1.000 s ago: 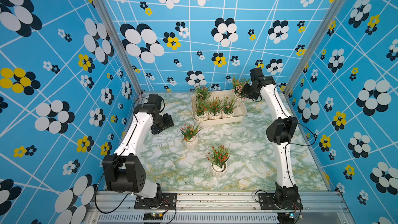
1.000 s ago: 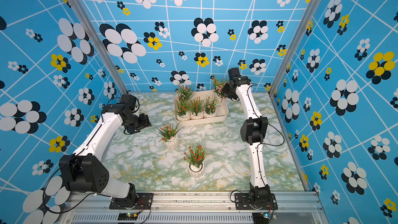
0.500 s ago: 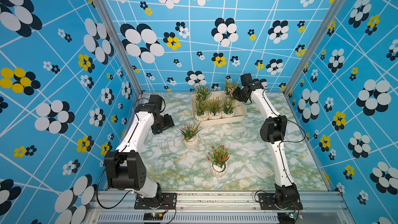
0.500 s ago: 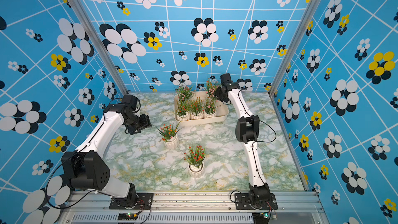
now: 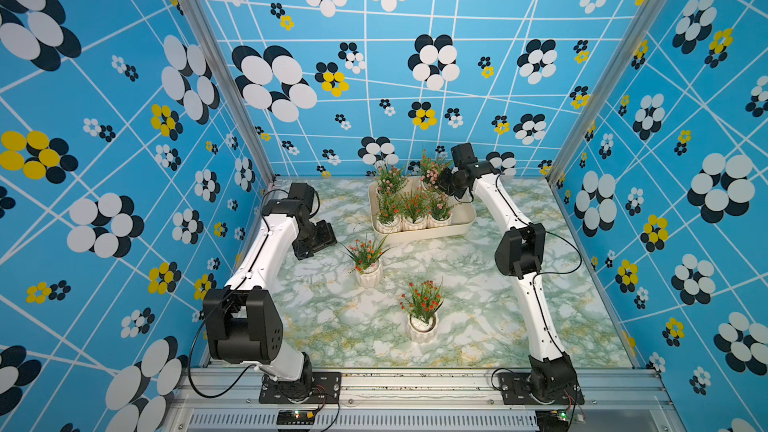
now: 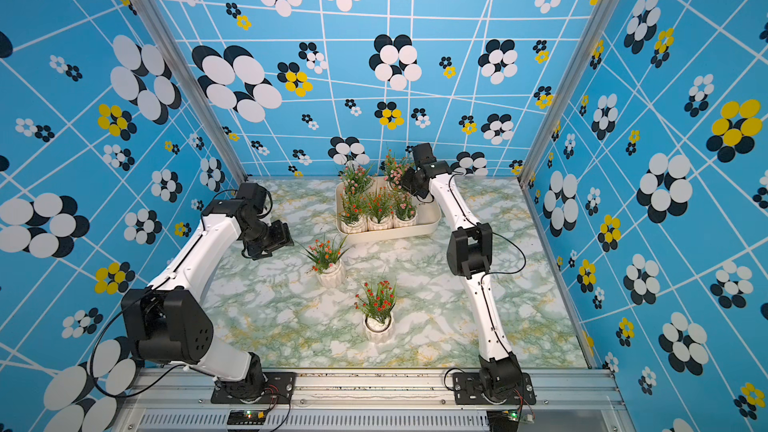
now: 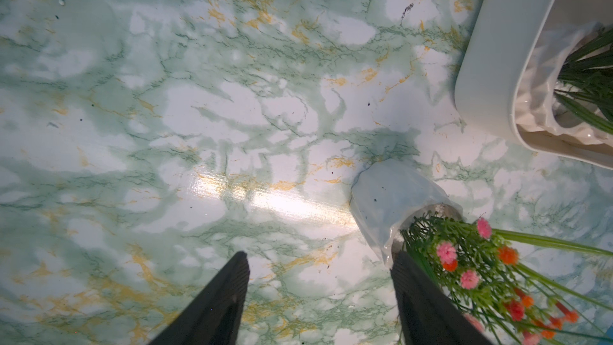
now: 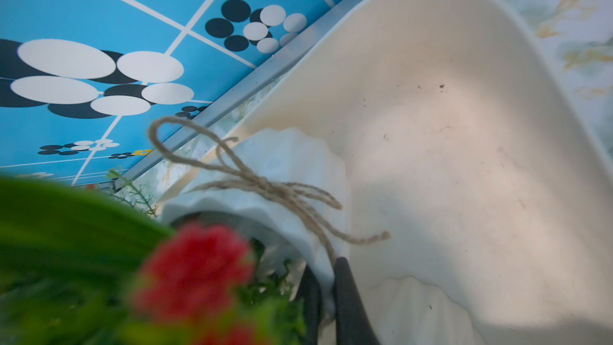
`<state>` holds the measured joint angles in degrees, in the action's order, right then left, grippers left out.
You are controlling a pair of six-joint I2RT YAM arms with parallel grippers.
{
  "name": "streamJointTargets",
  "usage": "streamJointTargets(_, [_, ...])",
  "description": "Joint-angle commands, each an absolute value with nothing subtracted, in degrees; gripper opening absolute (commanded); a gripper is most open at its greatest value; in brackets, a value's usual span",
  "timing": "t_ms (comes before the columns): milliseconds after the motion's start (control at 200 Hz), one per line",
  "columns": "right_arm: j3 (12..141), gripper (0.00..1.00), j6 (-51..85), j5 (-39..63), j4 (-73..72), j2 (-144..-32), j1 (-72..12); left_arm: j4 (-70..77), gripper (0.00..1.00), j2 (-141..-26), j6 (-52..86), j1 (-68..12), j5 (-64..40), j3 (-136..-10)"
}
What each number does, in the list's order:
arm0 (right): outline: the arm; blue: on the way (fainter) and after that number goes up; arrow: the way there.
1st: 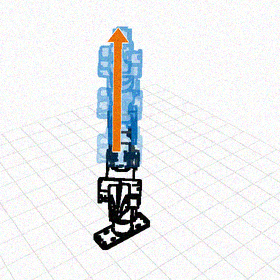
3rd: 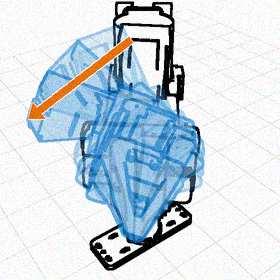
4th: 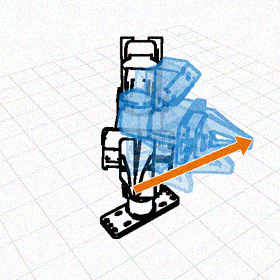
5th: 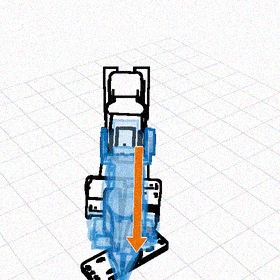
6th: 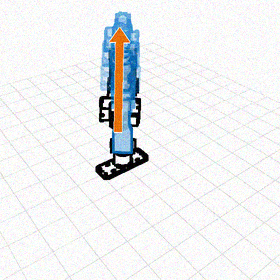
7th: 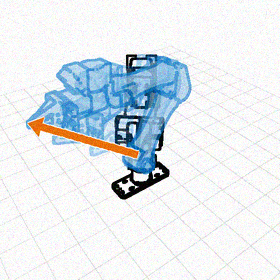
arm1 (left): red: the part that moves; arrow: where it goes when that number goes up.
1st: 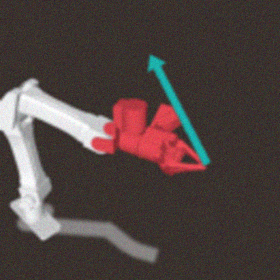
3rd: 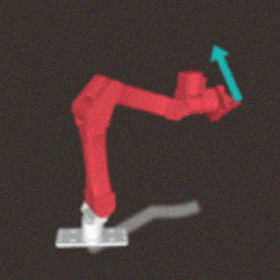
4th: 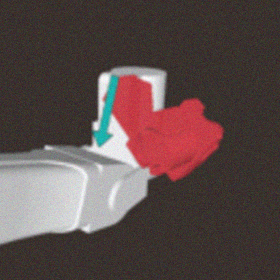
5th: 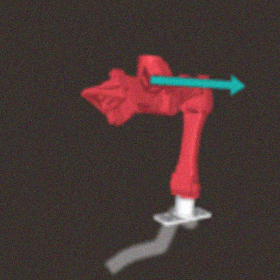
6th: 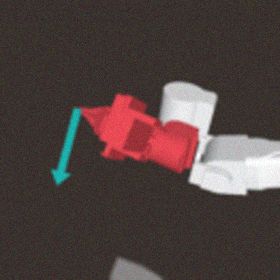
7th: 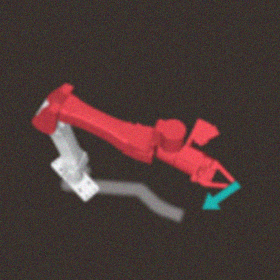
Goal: Put the potted gypsophila into the storage box
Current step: Place the baby's breath potted plant at the storage box.
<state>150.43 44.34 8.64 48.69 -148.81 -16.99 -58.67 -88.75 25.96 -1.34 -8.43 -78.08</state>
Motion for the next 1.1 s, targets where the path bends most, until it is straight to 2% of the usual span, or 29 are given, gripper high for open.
streamJointTargets(0, [151.08,0.00,45.35,10.99,44.91,-149.73,-18.26,-59.79,0.72,-88.86,25.86,-0.84,-9.11,-79.01])
streamJointTargets(790, [151.11,0.00,46.17,13.38,44.35,-152.14,-20.81,-59.44,0.72,-88.15,26.01,-0.79,-9.42,-78.05])
streamJointTargets(1095, [151.01,0.05,46.23,14.63,44.22,-152.80,-21.18,-59.24,0.72,-88.06,26.15,-0.82,-9.53,-77.52])
